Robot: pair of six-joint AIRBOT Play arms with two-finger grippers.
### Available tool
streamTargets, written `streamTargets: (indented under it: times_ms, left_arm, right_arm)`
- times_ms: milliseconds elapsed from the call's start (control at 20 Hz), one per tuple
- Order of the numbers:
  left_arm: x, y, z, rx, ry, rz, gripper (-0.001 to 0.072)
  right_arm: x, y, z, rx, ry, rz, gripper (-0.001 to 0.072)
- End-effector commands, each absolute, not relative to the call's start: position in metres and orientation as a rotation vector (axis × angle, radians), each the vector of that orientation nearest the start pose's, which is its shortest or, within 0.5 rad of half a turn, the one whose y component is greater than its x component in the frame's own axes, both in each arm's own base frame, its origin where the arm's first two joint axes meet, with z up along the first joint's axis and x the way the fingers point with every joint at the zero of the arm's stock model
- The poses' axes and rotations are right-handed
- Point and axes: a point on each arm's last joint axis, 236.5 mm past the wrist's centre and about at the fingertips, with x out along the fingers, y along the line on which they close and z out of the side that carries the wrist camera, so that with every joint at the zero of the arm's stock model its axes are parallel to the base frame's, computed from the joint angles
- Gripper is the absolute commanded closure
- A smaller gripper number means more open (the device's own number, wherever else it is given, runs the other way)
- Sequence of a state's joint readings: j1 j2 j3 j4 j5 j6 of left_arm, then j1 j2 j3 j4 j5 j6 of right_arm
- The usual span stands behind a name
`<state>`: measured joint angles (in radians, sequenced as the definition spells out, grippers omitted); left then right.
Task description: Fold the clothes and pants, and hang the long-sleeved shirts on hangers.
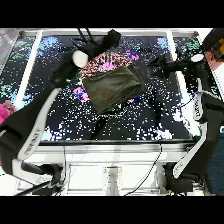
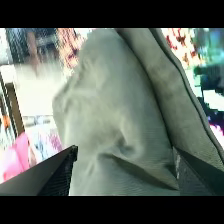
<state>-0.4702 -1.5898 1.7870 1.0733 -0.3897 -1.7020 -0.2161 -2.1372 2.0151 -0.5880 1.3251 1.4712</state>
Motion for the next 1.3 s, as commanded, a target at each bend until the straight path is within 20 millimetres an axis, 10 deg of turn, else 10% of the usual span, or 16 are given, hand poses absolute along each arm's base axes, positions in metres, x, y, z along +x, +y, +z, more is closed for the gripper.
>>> streamTargets:
  times_ms: [0, 650, 1250]
  left_arm:
    - [0.494, -0.298, 0.310, -0.420, 0.346, -0.634, 0.0201]
    - [0.455, -0.304, 0.319, -0.415, 0.430, -0.707, 0.0202]
    - [0.449, -0.311, 0.317, -0.407, 0.445, -0.723, 0.0202]
  right_arm:
    - [0.568, 0.059, -0.060, 0.819, 1.248, 0.471, 0.0017]
    - [0.544, 0.097, -0.107, 0.776, 1.408, 0.489, 0.0018]
    - [0.534, 0.149, -0.062, 0.902, 1.376, 0.760, 0.0027]
